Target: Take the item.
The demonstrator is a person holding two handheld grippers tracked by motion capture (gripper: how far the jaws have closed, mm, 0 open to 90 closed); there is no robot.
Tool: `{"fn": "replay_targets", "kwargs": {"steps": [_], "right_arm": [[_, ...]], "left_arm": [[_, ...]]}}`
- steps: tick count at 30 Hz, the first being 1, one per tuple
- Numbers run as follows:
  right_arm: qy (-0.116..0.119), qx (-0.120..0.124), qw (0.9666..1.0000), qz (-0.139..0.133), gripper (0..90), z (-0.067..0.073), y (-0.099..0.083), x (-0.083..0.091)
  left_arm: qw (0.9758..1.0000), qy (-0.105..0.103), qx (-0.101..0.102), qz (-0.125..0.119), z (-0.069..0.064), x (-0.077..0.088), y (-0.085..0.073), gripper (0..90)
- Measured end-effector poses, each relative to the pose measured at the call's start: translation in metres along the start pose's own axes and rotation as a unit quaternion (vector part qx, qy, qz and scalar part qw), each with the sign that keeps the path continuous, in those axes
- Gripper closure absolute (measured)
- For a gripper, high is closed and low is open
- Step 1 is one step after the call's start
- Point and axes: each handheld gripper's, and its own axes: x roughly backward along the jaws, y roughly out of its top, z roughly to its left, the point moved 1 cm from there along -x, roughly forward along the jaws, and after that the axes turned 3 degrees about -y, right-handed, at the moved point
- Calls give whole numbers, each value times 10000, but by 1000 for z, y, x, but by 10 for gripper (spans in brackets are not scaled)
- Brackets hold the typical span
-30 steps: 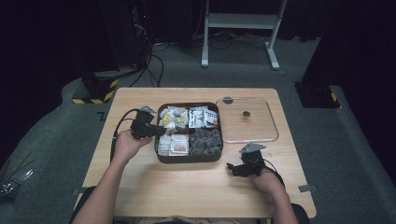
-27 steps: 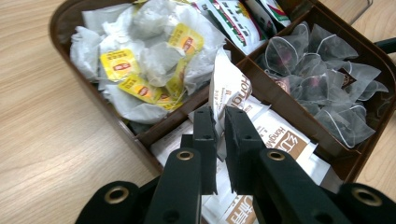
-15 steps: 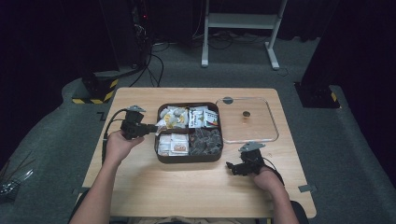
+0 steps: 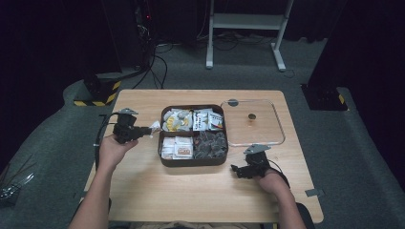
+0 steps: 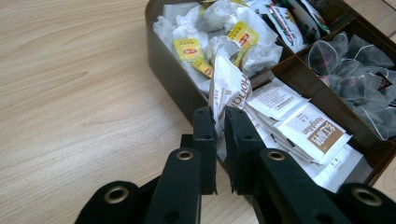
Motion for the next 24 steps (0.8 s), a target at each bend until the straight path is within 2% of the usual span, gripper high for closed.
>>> {"fn": "replay_targets", "kwargs": {"steps": [3, 13, 19, 24], "right_arm": [[-4, -3, 10000, 0, 77, 0, 0, 0], [-12, -4, 10000, 6, 77, 0, 1, 0], [-11, -13, 10000, 3, 76, 0, 1, -1], [-14, -11, 10000, 2, 76, 0, 1, -1]], "left_arm": [[10000, 27, 24, -2, 3, 1, -1, 834], [9993, 218, 309, 47, 30, 0, -14, 833], [9985, 296, 416, 207, 42, -12, -20, 832], [9979, 341, 413, 357, 46, -23, -22, 832]]}}
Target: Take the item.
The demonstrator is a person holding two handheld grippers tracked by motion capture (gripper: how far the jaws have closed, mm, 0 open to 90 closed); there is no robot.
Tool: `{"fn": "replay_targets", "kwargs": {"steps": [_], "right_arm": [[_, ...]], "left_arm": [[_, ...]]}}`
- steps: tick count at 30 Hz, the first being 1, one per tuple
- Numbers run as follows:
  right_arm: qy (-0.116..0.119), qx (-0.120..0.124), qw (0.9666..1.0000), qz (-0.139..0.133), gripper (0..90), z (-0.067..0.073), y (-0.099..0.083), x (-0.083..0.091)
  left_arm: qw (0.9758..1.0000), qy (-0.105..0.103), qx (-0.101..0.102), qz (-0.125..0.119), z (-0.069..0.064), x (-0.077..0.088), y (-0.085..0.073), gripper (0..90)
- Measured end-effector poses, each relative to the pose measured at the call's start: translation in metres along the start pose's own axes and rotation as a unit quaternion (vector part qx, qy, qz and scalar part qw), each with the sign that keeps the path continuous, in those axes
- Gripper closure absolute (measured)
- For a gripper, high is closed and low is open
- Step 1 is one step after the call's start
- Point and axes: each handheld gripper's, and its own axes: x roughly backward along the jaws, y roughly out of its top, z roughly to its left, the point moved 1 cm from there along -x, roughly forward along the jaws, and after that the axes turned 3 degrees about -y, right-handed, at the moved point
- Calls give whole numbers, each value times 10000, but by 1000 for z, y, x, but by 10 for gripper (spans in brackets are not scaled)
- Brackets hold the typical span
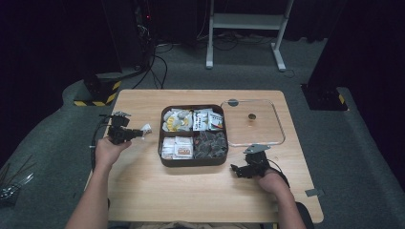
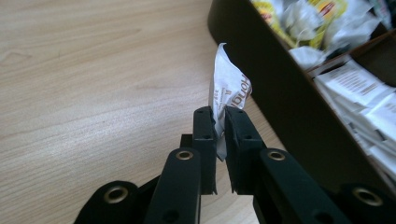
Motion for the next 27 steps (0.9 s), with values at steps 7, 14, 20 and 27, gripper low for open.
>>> {"fn": "replay_targets", "kwargs": {"steps": [7, 14, 20, 27], "right_arm": [[-17, -4, 10000, 6, 77, 0, 0, 0], [-45, -46, 10000, 3, 78, 2, -1, 2], [-67, -62, 10000, 1, 78, 3, -3, 3], [-74, -67, 9999, 6, 78, 3, -3, 4]], "left_arm": [[9996, 49, -80, 264, 7, -23, -2, 831], [9997, 14, -49, 256, 10, -34, -1, 829], [9994, -103, 59, 340, 11, -40, 1, 822], [9993, -32, -62, 359, 11, -44, 0, 734]]}}
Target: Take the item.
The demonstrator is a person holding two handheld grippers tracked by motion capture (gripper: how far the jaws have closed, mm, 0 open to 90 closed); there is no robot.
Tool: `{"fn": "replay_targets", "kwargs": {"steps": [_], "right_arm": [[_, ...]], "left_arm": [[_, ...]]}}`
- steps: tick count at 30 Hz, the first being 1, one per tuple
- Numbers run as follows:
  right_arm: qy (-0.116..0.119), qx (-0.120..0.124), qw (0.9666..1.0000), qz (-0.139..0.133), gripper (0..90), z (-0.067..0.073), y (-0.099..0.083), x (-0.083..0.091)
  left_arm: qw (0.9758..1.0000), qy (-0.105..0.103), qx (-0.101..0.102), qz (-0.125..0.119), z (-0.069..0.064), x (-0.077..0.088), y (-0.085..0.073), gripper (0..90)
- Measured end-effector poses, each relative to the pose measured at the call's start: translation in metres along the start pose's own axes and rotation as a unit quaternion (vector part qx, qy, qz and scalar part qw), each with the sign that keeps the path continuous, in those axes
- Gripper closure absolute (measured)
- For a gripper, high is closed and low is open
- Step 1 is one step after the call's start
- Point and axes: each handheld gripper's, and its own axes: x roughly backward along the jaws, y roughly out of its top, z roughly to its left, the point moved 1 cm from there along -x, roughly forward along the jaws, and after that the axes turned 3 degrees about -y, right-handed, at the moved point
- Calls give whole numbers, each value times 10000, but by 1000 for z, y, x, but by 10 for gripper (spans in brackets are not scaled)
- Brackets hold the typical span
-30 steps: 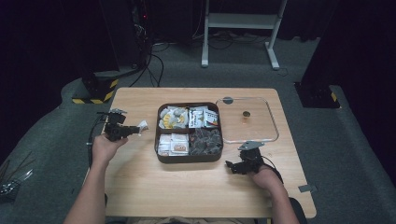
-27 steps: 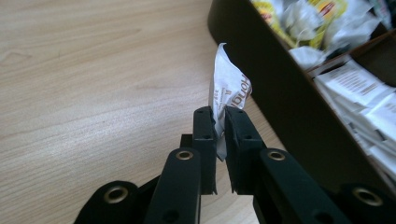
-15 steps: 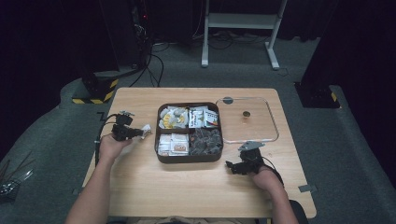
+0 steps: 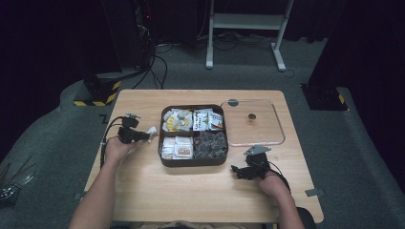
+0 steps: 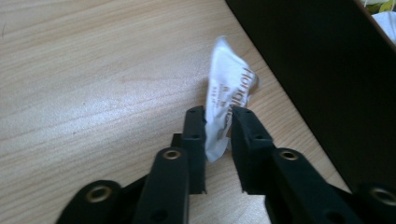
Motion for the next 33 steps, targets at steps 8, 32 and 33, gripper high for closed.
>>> {"fn": "replay_targets", "kwargs": {"steps": [8, 32, 33], "right_arm": [[5, -13, 10000, -2, 79, 0, 0, 0], [114, 88, 9999, -10, 79, -2, -1, 1], [114, 87, 9999, -7, 79, -2, -1, 1]], "left_arm": [[9998, -40, 116, -149, 3, 4, 0, 575], [9970, 264, -4, -728, -2, 38, -17, 399], [9970, 259, 20, -732, -2, 39, -19, 398]]}}
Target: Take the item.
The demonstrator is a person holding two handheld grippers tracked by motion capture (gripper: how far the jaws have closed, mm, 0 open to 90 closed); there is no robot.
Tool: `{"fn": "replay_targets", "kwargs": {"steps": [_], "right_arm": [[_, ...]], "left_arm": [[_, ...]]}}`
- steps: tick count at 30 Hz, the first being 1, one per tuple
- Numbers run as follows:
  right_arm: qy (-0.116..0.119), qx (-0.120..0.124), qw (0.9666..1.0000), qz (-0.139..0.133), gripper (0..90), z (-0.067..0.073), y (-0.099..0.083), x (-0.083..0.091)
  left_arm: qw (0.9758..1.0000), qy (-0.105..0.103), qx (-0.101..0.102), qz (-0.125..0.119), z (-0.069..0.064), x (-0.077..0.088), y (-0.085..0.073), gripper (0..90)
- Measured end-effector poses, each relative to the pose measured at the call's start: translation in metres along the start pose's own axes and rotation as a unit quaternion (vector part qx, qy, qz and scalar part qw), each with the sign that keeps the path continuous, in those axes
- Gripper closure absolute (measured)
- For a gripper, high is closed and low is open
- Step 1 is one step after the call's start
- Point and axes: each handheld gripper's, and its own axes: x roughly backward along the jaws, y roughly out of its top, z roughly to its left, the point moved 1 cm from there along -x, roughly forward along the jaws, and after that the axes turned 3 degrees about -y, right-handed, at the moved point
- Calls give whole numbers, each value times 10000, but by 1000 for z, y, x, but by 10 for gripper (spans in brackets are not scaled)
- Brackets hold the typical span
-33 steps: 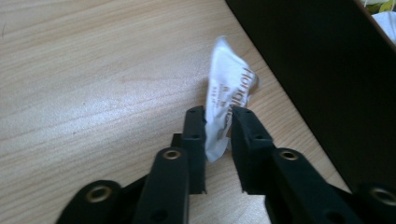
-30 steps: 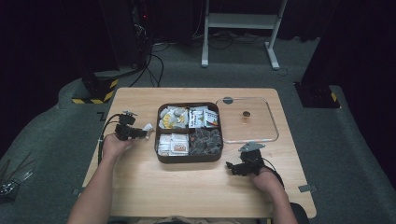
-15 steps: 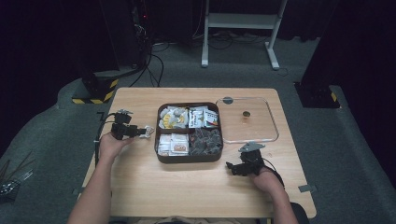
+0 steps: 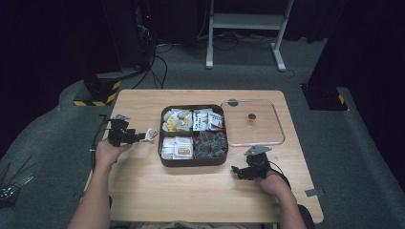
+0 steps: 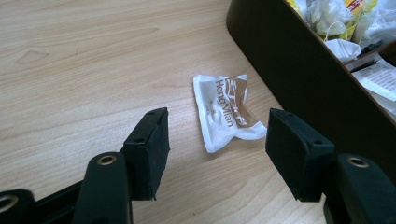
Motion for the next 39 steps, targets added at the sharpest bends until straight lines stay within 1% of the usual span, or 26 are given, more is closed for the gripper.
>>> {"fn": "replay_targets", "kwargs": {"steps": [1, 3, 6, 9, 15, 16, 19, 20, 21, 26, 29, 31, 33, 34, 37, 39], "right_arm": [[5, -5, 10000, 4, 79, 0, 0, 0], [8, -3, 10000, 1, 79, 0, 1, -1], [12, 15, 10000, -6, 78, -1, 1, -1], [4, 3, 10000, 4, 77, -1, 2, -2], [-10, 19, 10000, -1, 77, -1, 3, -3], [-13, 19, 10000, -1, 77, -1, 3, -3], [-11, 19, 10000, -1, 77, -1, 3, -3], [-7, 13, 10000, -2, 77, -1, 3, -3], [-4, 1, 10000, 0, 78, -1, 3, -3], [2, 1, 10000, -3, 78, -2, 3, -3], [2, -1, 10000, -4, 78, -2, 4, -4], [2, -2, 10000, -3, 78, -2, 4, -4], [1, -2, 10000, -3, 78, -2, 4, -4], [0, -2, 10000, -3, 78, -2, 4, -4], [0, 0, 10000, -2, 78, -2, 4, -4], [-1, 0, 10000, -3, 77, -2, 4, -4]], "left_arm": [[10000, 6, 27, -14, 0, 0, -1, 394], [9999, 98, -36, 2, 1, 2, -4, 390], [9999, 138, 44, 64, 3, 2, -9, 382], [9998, 143, 81, 94, 7, 3, -12, 385], [9997, 225, 15, 8, 12, 6, -19, 351], [9997, 248, -9, 13, 13, 6, -21, 342], [9996, 270, -1, 63, 15, 6, -24, 325], [9994, 327, -64, 105, 18, 6, -27, 318], [9994, 344, -43, 94, 19, 6, -29, 316], [9990, 417, -116, 104, 26, 7, -34, 290], [9984, 498, -167, 192, 32, 6, -40, 271], [9983, 526, -167, 202, 36, 5, -42, 270], [9981, 549, -87, 251, 41, 4, -45, 266], [9979, 591, -150, 222, 43, 4, -46, 265], [9983, 544, -176, 96, 46, 3, -48, 249], [9981, 561, -269, -17, 48, 2, -51, 221]]}}
